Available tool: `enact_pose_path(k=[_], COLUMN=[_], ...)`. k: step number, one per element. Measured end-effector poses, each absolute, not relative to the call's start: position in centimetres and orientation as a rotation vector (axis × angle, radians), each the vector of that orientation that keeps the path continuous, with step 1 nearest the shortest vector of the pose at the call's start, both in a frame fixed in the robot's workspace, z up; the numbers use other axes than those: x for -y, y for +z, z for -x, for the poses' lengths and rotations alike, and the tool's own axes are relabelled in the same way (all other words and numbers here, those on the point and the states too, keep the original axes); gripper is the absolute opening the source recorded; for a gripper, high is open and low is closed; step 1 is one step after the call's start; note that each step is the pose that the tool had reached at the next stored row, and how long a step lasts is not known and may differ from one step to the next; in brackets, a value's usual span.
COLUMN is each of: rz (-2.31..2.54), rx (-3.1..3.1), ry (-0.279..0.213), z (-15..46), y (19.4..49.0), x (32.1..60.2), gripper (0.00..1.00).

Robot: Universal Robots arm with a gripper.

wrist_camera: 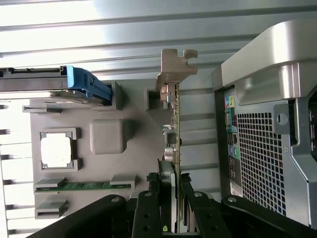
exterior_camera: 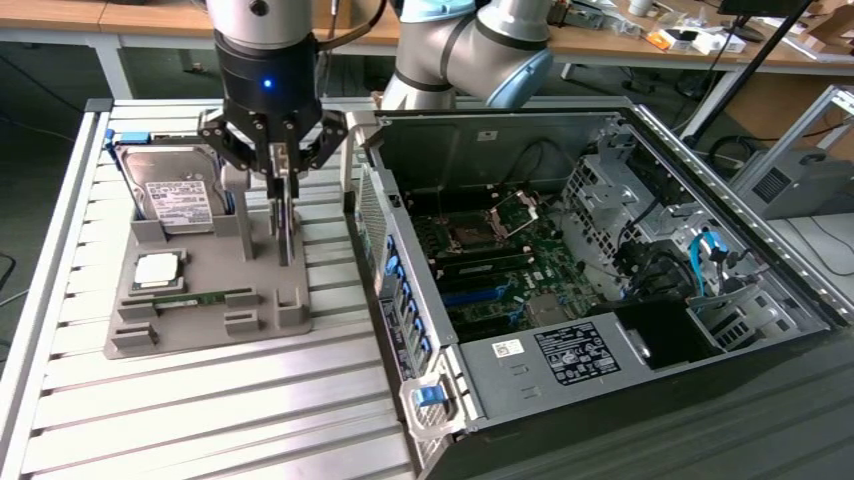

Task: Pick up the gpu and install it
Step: 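Pick up the gpu and move the gpu toward the slot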

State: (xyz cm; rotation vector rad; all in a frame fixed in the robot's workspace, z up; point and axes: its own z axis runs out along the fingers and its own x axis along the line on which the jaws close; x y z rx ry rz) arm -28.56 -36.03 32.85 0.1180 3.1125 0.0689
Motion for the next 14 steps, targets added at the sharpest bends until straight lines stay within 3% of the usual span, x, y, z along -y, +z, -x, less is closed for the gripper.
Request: enact_pose_path(k=[14], rz=[-0.118], rx=[-3.112], ry=[0.069], z=[28.6], y=[33.9], x=[36.0], gripper=[0.27])
